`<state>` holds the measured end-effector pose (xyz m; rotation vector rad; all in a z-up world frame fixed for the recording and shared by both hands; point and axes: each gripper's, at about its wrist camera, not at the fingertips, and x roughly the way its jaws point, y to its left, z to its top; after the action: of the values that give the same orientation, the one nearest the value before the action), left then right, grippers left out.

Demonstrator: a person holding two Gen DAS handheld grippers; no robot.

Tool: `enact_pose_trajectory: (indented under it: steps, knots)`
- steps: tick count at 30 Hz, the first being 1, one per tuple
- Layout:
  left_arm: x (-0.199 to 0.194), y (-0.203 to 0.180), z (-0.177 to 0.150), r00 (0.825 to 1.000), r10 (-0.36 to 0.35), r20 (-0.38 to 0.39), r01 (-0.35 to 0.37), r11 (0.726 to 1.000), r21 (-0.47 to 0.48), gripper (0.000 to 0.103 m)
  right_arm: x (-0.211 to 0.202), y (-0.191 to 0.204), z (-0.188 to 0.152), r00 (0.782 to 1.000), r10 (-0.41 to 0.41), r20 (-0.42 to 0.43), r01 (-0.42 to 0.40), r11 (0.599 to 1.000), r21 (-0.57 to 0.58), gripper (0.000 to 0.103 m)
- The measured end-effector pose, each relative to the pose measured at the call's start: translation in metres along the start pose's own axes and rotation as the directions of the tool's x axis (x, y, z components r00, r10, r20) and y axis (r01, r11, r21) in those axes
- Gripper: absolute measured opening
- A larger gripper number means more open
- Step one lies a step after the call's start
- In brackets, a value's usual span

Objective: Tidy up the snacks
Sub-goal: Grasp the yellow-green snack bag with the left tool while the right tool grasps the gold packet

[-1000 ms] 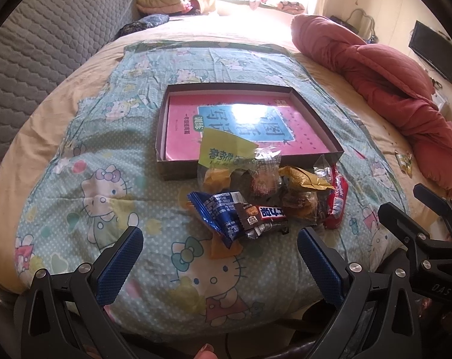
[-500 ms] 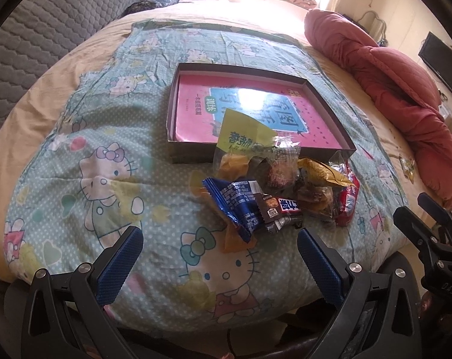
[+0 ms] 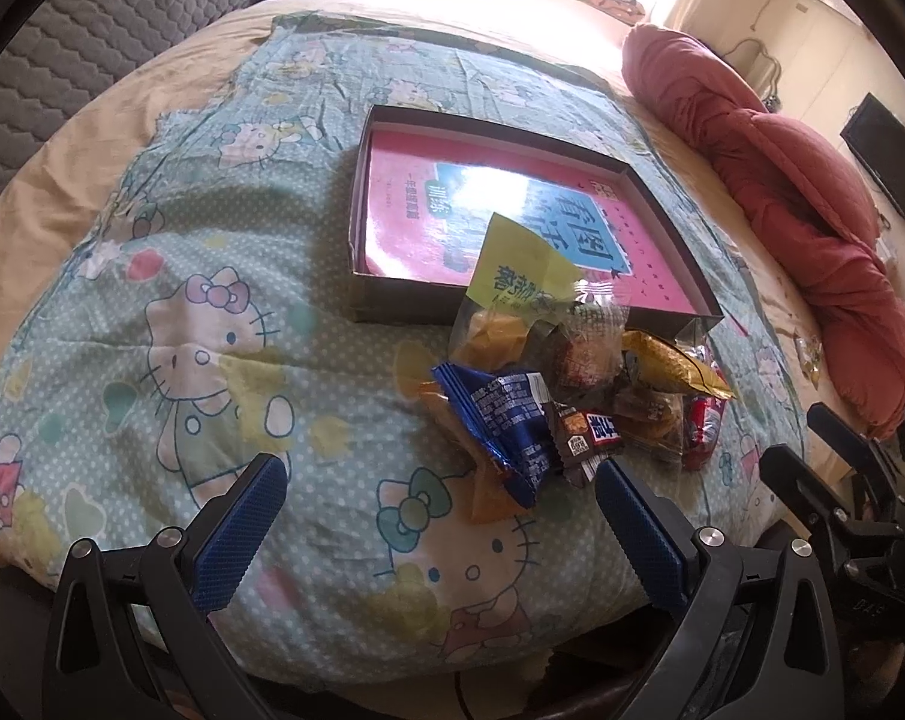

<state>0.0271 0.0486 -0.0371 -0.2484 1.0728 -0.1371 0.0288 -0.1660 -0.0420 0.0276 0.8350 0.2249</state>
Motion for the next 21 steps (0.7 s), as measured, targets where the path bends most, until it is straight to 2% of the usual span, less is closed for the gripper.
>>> enact_pose_trajectory:
  steps: [5,11,21]
  knots:
    - [0.008,0.000,0.006,1.000,-0.014,0.004,0.014,1.000,0.014,0.102,0.016,0.010,0.004,1.000,0.007,-0.014,-0.008,0.999,-0.040,0.102]
    - [0.015,-0.009,0.016,0.999,-0.013,0.036,0.010,0.996,0.087,0.102,0.030,0.021,0.005,0.999,0.021,-0.031,-0.024,0.995,-0.096,0.102]
    - [0.031,-0.004,0.029,0.999,-0.030,0.031,0.027,0.994,0.108,0.102,0.047,0.029,0.017,1.000,0.000,0.015,0.002,0.991,-0.137,0.100]
